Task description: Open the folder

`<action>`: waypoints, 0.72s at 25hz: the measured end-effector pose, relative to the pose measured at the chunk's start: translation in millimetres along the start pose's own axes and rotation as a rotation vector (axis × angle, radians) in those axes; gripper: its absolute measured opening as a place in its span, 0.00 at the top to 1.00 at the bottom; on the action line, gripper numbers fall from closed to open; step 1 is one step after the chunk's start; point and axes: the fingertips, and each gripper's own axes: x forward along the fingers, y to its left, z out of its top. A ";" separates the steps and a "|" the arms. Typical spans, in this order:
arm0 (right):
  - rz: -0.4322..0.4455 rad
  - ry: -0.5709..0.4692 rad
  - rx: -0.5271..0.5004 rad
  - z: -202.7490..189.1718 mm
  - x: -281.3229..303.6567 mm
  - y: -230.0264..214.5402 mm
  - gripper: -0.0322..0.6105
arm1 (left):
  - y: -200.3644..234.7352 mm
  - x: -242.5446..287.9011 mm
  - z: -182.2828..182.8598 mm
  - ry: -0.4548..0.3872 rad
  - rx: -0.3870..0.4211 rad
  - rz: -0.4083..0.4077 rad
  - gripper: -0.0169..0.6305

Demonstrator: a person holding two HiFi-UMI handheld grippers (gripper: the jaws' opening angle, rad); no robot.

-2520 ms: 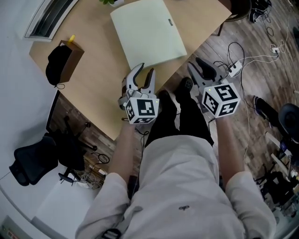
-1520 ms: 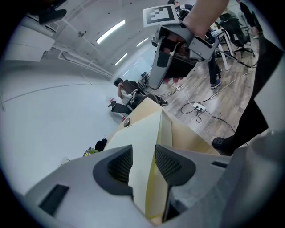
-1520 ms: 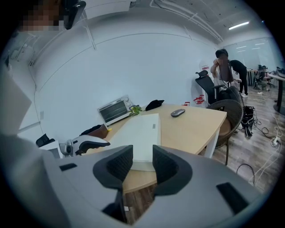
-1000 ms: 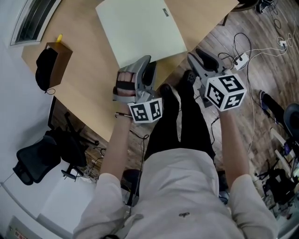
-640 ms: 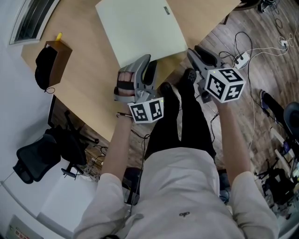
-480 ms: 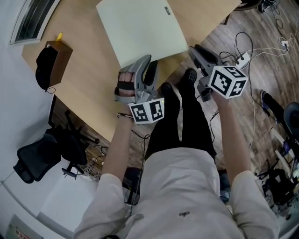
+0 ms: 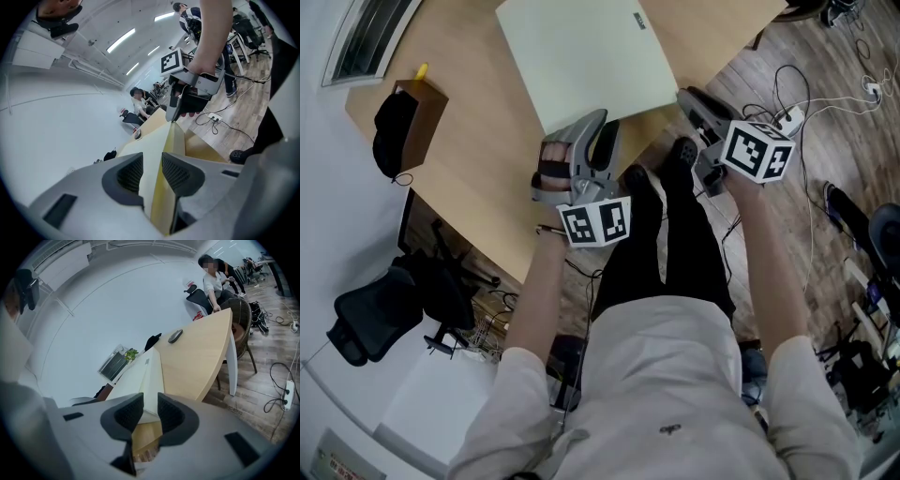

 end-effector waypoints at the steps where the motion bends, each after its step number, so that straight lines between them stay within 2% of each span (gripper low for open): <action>1: 0.004 0.003 -0.002 -0.2 0.2 0.2 0.82 | 0.0 0.0 -0.1 0.001 0.001 0.000 0.78; 8: 0.001 0.051 -0.094 -1.9 2.0 3.5 0.82 | -2.7 4.7 -2.4 0.030 0.019 -0.002 0.78; 11: 0.006 0.064 -0.119 -2.6 1.5 5.7 0.83 | -3.6 7.2 -1.0 0.044 0.019 -0.006 0.82; 14: 0.011 0.070 -0.120 -3.2 2.2 6.5 0.83 | -4.8 7.5 -1.8 0.053 0.009 -0.007 0.87; 18: 0.018 0.073 -0.107 -3.8 2.0 6.7 0.83 | -5.1 7.1 -2.2 0.059 -0.012 -0.011 0.88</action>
